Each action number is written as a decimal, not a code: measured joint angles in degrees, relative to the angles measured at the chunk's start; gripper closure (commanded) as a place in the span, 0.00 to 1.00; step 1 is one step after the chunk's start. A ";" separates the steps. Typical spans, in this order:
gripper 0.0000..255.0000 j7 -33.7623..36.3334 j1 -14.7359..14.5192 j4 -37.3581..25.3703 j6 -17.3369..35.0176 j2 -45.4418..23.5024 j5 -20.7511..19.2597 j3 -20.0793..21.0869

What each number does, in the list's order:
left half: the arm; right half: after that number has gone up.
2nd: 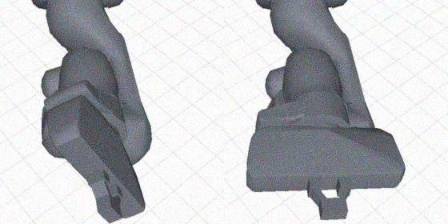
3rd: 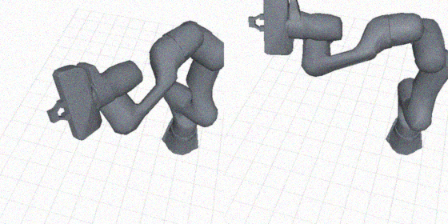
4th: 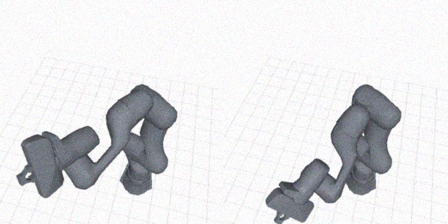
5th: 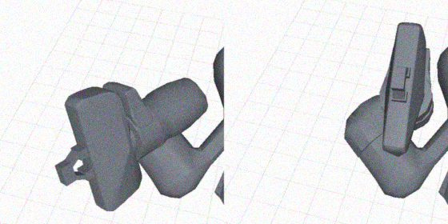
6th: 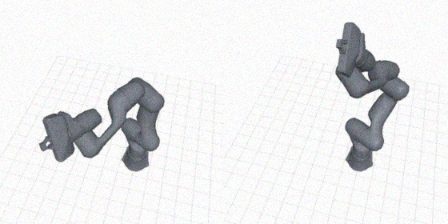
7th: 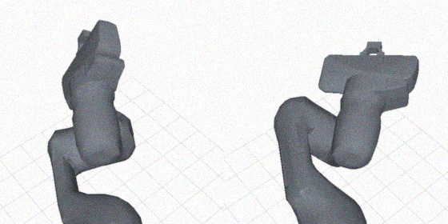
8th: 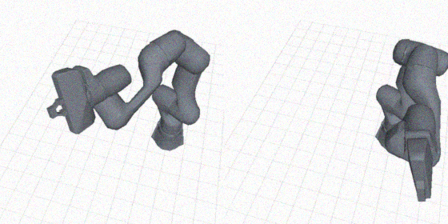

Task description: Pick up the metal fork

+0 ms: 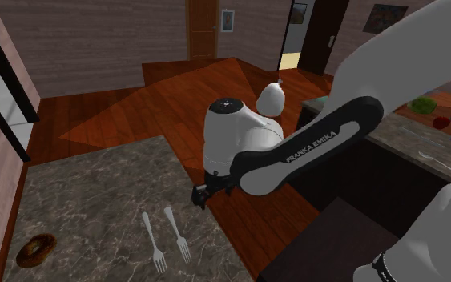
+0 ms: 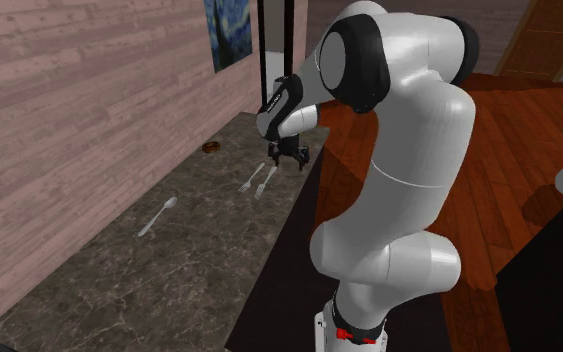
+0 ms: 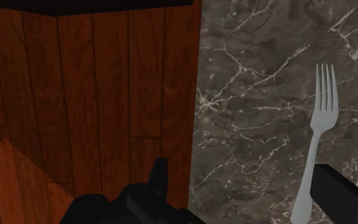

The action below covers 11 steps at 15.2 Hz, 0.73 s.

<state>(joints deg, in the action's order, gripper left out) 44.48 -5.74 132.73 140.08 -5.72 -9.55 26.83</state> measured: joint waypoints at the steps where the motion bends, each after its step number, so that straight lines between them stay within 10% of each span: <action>1: 0.00 1.87 -0.61 -1.52 0.66 -2.29 -2.01 -0.11; 11: 0.00 16.54 -11.51 -20.12 4.03 -24.80 -18.17 -6.01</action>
<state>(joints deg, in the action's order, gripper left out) 61.02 -17.25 112.61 144.11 -30.52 -27.73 20.82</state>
